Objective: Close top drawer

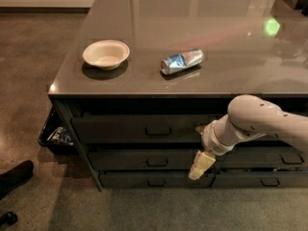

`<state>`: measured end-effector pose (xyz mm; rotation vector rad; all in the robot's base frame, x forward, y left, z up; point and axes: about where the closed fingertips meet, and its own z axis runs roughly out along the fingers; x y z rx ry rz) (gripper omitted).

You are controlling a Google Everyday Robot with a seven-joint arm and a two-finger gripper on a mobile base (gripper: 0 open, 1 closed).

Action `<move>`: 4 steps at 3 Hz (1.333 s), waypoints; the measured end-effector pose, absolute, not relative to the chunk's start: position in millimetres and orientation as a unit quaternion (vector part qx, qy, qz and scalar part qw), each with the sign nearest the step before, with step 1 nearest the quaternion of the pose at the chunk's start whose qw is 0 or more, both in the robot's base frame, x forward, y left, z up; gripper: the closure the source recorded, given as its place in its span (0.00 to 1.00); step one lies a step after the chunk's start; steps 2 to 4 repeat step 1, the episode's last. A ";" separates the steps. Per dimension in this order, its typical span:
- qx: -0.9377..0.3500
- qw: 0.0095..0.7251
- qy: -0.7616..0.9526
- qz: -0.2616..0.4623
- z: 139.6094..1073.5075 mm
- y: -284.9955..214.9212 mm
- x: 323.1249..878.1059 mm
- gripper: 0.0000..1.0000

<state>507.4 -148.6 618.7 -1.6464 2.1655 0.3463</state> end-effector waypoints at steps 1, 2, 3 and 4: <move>-0.586 0.207 0.775 0.116 619.2 -148.6 511.9 0.00; -0.586 0.207 0.775 0.116 619.2 -148.6 511.9 0.00; -0.586 0.207 0.775 0.116 619.2 -148.6 511.9 0.00; -0.586 0.207 0.775 0.116 619.2 -148.6 511.9 0.00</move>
Offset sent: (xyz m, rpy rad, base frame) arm 0.0000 0.0000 0.0000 0.0000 0.0000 0.0000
